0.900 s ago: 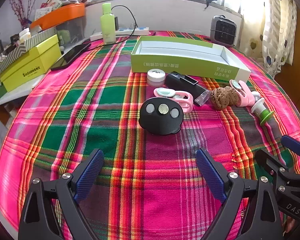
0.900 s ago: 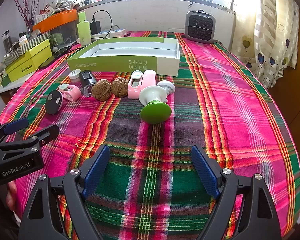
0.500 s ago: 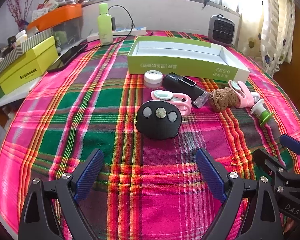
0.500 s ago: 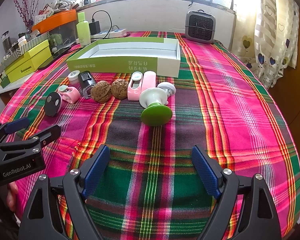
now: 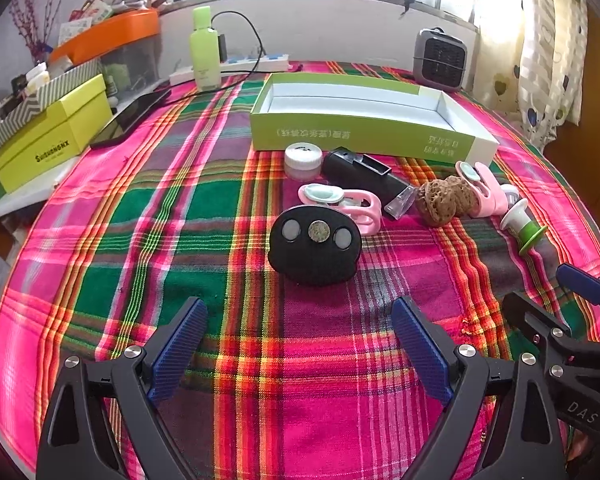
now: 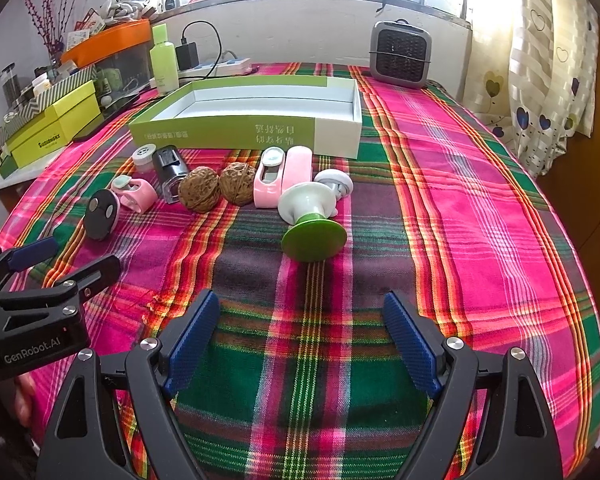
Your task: Organize objects
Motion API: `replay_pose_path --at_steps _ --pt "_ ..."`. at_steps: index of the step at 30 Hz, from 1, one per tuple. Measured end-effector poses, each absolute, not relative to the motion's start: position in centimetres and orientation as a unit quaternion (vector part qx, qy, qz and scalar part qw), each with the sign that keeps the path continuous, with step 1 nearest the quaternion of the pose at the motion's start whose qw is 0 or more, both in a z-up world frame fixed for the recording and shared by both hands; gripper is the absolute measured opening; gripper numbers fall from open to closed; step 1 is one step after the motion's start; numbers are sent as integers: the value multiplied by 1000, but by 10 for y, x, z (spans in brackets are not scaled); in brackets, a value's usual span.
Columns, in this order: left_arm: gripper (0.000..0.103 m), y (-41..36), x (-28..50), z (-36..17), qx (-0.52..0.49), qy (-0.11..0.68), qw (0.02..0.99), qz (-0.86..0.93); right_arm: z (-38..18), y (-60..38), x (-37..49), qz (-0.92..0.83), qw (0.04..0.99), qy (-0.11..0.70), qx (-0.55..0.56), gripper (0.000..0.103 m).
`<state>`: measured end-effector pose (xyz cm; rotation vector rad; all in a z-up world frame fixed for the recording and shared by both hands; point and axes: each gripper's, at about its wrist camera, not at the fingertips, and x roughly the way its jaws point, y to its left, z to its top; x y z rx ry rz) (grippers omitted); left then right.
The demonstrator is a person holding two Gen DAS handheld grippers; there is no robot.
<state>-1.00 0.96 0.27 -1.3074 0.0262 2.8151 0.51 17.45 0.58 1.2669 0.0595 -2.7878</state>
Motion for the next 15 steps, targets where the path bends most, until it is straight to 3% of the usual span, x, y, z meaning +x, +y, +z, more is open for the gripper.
replay_pose_path --at_steps 15 --pt "94 8 -12 1 -425 10 26 905 7 175 -1 -905 53 27 422 85"
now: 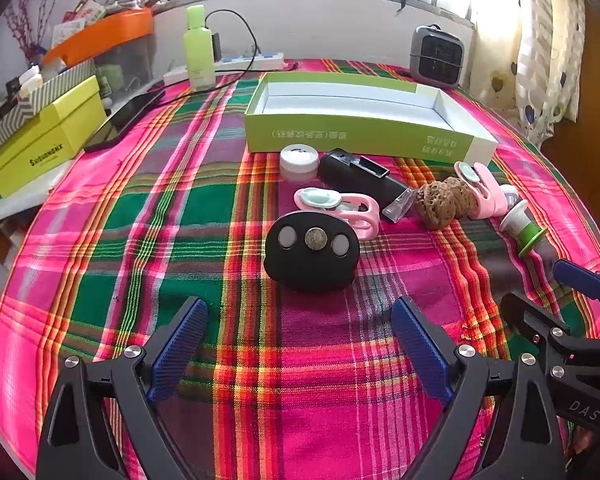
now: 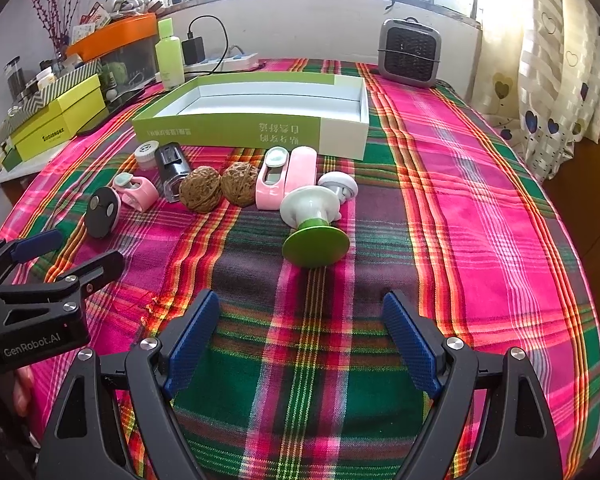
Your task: Organize objects
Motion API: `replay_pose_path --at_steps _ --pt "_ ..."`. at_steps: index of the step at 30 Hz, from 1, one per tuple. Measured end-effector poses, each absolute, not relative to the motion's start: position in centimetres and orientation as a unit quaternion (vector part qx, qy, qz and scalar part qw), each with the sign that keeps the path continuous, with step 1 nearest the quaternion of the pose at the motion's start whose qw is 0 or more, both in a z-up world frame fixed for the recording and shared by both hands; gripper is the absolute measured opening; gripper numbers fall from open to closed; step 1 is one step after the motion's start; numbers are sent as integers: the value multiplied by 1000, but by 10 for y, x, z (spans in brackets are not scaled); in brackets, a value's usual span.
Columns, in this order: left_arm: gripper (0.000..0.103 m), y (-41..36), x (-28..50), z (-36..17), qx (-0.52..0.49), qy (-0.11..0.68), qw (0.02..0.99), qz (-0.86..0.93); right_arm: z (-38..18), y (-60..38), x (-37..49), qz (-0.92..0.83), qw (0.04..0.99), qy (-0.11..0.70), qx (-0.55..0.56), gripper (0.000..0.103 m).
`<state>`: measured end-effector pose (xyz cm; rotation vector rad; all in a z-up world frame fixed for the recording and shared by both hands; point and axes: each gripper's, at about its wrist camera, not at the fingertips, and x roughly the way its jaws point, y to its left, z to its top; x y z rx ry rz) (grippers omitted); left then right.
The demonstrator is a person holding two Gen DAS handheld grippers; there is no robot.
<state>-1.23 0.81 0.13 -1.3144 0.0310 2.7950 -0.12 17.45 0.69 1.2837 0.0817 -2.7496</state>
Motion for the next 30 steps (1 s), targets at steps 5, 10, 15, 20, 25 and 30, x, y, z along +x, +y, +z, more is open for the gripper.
replay_pose_path --at_steps 5,10,15,20,25,30 --pt "94 9 -14 1 -427 10 27 904 7 175 -2 -904 53 27 422 85" --pt "94 9 -14 1 -427 10 27 904 7 174 -3 -904 54 27 423 85" --pt "94 10 -14 1 -428 10 27 903 7 174 -3 -904 53 27 423 85" --pt "94 9 -15 2 -428 11 27 903 7 174 -3 -904 56 28 423 85" --pt "94 9 -15 2 -428 11 27 903 7 173 -4 -904 56 28 423 85" --pt "94 9 -15 2 -428 11 28 903 6 172 -3 -903 57 28 425 85"
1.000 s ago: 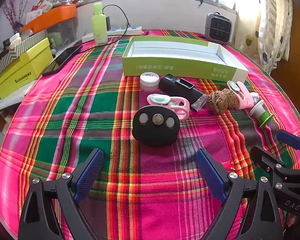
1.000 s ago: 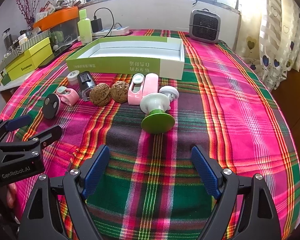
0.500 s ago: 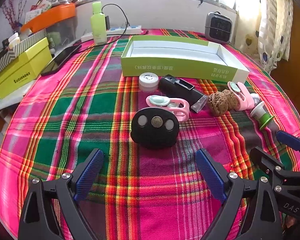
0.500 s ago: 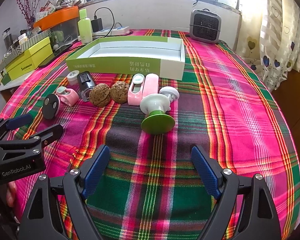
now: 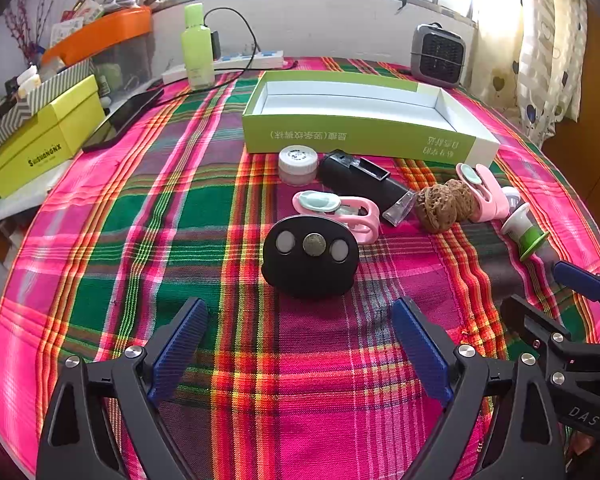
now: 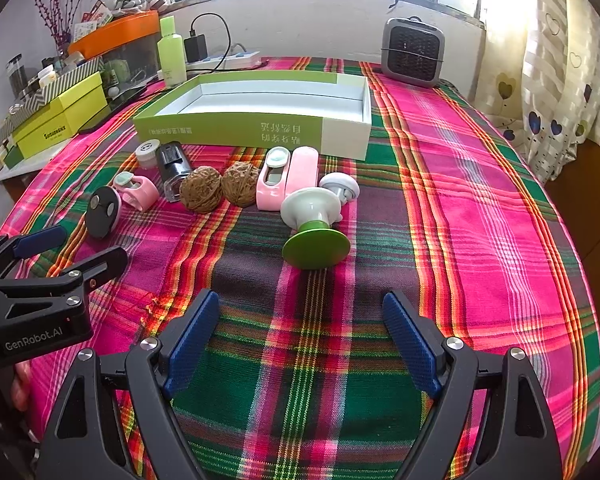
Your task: Organize objects
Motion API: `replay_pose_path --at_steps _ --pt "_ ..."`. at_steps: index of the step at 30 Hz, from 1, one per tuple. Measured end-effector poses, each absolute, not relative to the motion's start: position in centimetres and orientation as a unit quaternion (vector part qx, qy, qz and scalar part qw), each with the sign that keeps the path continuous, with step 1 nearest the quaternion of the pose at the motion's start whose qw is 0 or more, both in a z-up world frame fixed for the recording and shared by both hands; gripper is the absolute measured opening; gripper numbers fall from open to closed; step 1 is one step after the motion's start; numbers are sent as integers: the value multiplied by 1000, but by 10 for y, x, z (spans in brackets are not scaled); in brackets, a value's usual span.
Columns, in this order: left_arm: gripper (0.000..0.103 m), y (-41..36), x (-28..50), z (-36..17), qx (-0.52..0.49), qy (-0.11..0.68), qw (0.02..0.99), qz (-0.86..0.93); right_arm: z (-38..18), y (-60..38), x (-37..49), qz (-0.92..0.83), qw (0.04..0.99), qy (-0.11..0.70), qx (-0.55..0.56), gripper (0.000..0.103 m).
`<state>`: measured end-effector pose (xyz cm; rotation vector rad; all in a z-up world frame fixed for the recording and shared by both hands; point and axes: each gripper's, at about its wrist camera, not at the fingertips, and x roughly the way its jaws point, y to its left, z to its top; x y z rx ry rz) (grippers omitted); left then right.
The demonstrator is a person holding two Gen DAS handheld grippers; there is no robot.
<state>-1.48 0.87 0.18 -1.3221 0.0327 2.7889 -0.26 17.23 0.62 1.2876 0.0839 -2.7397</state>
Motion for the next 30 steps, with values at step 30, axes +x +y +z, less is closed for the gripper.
replay_pose_path --at_steps 30 --pt "91 -7 -41 10 -430 -21 55 901 18 191 -31 -904 72 3 422 83"
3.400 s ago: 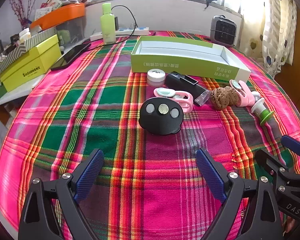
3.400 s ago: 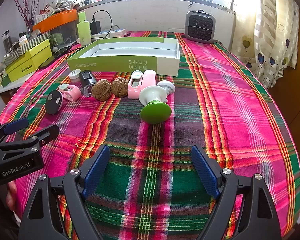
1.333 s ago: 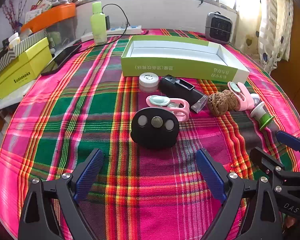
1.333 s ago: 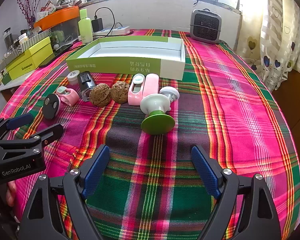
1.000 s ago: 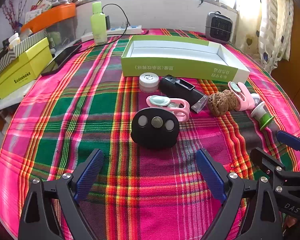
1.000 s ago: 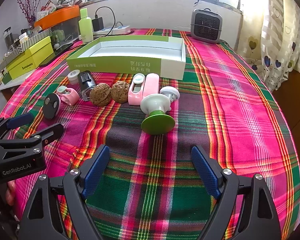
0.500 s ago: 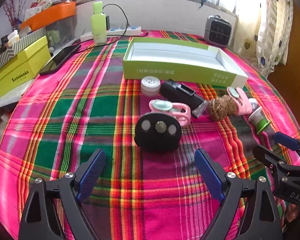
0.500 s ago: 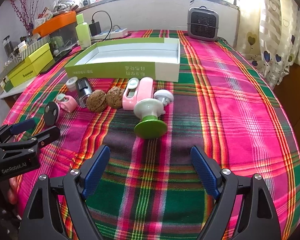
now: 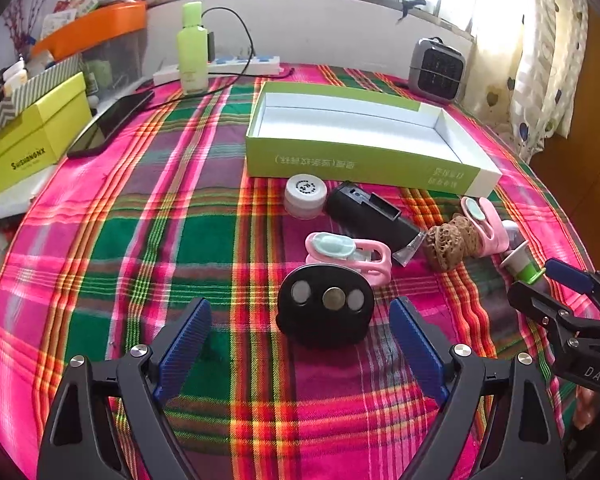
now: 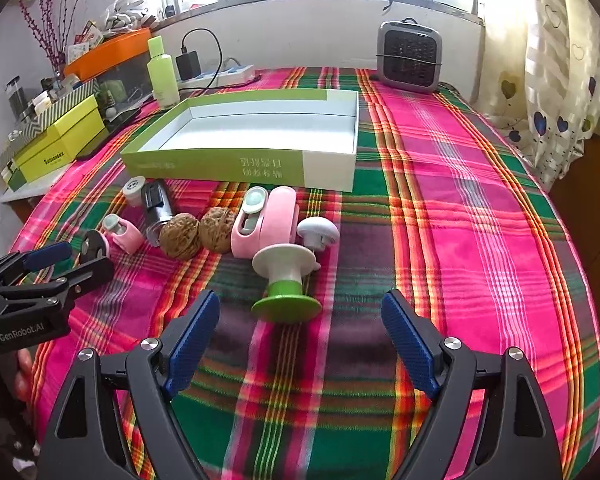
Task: Organize objects
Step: 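Grasp the green-based white spool with the right gripper while the left grasps the black holder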
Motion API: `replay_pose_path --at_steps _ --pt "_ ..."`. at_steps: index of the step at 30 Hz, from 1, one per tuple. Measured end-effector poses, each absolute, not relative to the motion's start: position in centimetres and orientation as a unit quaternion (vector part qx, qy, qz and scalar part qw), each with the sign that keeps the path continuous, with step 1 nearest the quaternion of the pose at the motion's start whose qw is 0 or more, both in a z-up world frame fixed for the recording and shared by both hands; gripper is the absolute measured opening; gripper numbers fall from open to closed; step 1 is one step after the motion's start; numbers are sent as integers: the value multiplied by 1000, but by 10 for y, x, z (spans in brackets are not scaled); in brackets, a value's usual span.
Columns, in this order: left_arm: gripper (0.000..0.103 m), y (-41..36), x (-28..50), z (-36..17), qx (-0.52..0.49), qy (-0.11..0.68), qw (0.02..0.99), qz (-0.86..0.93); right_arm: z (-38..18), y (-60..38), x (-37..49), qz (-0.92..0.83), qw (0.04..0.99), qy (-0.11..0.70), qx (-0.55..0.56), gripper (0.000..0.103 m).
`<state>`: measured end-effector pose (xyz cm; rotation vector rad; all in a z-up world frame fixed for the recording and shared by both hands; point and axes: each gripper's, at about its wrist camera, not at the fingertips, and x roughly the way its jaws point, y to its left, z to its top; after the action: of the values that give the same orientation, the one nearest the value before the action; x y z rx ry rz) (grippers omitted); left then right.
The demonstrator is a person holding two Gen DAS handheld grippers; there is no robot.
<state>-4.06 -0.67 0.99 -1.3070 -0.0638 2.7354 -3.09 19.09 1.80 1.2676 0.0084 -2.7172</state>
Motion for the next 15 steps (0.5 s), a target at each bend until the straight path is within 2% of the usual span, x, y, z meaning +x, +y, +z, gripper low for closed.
replay_pose_path --at_steps 10,15 --pt "87 -7 -49 9 -434 -15 46 899 13 191 -42 -896 74 6 437 72" --pt "78 -7 -49 9 -433 -12 42 901 13 192 -44 -897 70 9 436 64"
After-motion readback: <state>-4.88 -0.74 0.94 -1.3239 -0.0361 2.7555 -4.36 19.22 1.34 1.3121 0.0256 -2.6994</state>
